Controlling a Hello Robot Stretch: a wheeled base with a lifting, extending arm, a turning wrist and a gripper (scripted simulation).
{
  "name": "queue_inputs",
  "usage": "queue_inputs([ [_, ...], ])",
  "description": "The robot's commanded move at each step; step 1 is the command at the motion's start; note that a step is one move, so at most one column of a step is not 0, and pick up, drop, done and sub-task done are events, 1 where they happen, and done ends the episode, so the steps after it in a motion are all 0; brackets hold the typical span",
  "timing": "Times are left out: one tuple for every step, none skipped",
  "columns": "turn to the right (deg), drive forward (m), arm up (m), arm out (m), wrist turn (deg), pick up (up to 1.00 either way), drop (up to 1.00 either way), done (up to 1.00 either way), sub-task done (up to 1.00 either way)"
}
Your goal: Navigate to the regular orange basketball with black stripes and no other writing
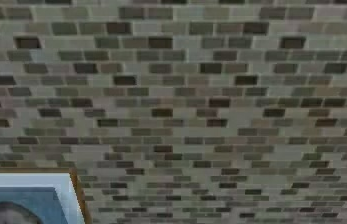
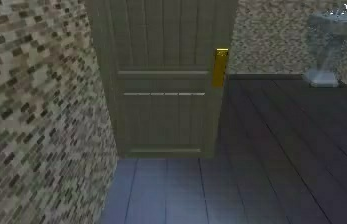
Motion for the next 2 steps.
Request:
queue_inputs([
  [-45.0, 0.0, 0.0, 0.0, 0.0, 0.0, 0.0, 0.0, 0.0],
  [-45.0, 0.0, 0.0, 0.0, 0.0, 0.0, 0.0, 0.0, 0.0],
])
